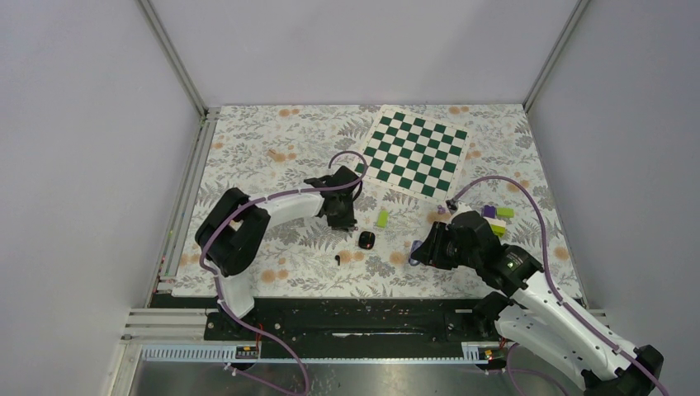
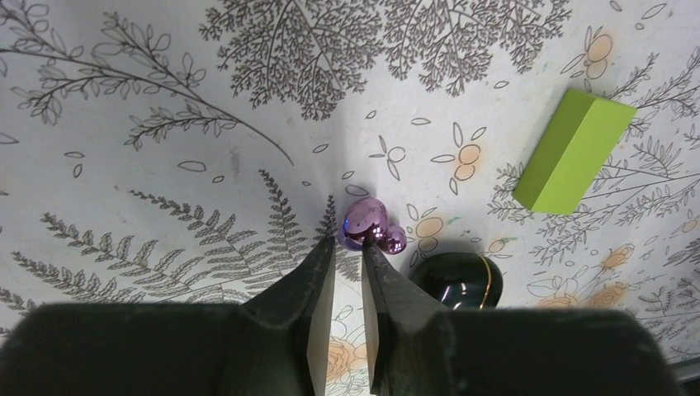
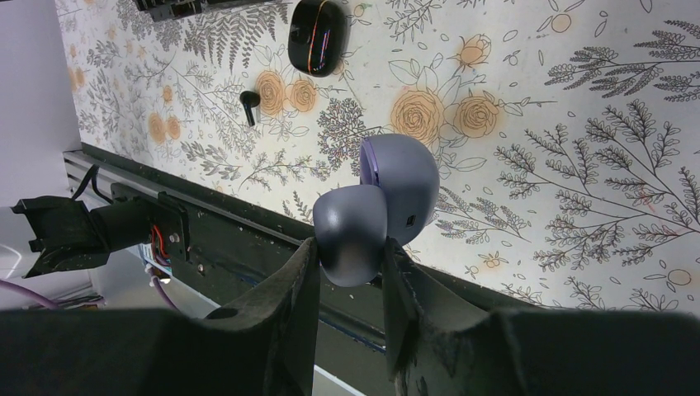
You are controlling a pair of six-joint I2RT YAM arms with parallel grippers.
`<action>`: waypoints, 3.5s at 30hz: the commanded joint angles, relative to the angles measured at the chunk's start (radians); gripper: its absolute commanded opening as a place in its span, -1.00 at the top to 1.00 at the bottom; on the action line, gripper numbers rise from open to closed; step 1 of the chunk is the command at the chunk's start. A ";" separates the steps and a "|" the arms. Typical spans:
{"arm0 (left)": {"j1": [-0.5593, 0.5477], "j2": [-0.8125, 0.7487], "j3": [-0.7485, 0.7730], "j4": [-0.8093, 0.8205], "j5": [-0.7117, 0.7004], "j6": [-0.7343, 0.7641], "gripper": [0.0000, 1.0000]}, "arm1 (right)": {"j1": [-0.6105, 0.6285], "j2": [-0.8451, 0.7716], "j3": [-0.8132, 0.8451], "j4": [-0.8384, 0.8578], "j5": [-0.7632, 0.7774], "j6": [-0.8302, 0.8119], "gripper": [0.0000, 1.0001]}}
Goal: Insert the wireless bluetooth earbuds into the charging case
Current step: Pick up the earbud from the center of the board, then place the earbud in the charging case.
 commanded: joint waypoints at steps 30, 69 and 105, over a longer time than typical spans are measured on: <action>-0.004 -0.140 0.011 -0.060 -0.155 0.064 1.00 | -0.003 -0.005 -0.004 0.025 -0.010 0.005 1.00; -0.044 -0.497 0.100 -0.331 0.090 0.166 1.00 | 0.004 0.469 0.024 0.766 -0.442 -0.266 1.00; -0.146 -0.395 0.137 -0.309 -0.011 0.003 1.00 | 0.006 0.518 0.058 0.789 -0.488 -0.157 1.00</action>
